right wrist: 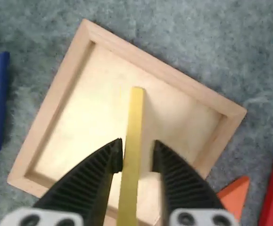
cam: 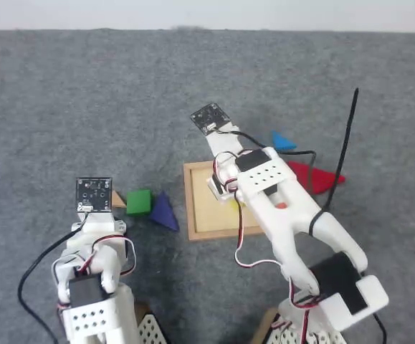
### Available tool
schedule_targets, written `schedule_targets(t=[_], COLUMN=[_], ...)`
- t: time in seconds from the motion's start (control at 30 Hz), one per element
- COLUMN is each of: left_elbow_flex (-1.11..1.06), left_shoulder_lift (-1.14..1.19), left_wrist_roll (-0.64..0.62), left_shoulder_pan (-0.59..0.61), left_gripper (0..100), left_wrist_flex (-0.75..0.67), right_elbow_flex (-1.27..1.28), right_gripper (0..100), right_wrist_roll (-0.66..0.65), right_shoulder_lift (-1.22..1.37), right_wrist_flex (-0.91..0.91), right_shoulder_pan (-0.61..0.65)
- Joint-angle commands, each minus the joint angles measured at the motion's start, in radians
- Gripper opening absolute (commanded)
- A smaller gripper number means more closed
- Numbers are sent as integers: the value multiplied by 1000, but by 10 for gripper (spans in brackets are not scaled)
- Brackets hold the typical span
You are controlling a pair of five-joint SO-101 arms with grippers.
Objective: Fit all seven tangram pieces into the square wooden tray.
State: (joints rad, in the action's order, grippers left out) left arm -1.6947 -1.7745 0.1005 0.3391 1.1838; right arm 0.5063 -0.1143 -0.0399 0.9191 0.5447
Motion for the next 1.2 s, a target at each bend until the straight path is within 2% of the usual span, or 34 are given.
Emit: schedule_targets(t=[0.0, 0.23, 0.47, 0.6, 0.7, 0.77, 0.87, 0.97, 1.17], left_elbow_flex=[10, 10, 10, 10, 10, 10, 10, 10, 10], left_shoulder_lift=[-12, -12, -12, -12, -12, -12, -12, -12, -12], left_wrist_roll=[-11, -11, -11, -11, -11, -11, -11, -11, -11], left_shoulder_pan=[5, 5, 5, 5, 5, 5, 5, 3, 3], left_gripper=[15, 15, 15, 15, 15, 15, 15, 15, 15], left_wrist_flex=[3, 3, 3, 3, 3, 3, 3, 3, 3], right_elbow_flex=[-91, -95, -94, -95, -52, 48, 242, 316, 284], right_gripper=[169, 166, 166, 165, 165, 128, 0, 48, 15], right_wrist_roll=[6, 6, 6, -11, -38, -41, -43, -44, -80], right_shoulder_lift=[-10, -10, -10, -42, -165, -269, -380, -383, -217], right_wrist_flex=[48, 88, 101, 136, 186, 116, -21, -58, -88], right_shoulder_pan=[31, 136, 166, 128, 53, 10, 15, 38, 35])
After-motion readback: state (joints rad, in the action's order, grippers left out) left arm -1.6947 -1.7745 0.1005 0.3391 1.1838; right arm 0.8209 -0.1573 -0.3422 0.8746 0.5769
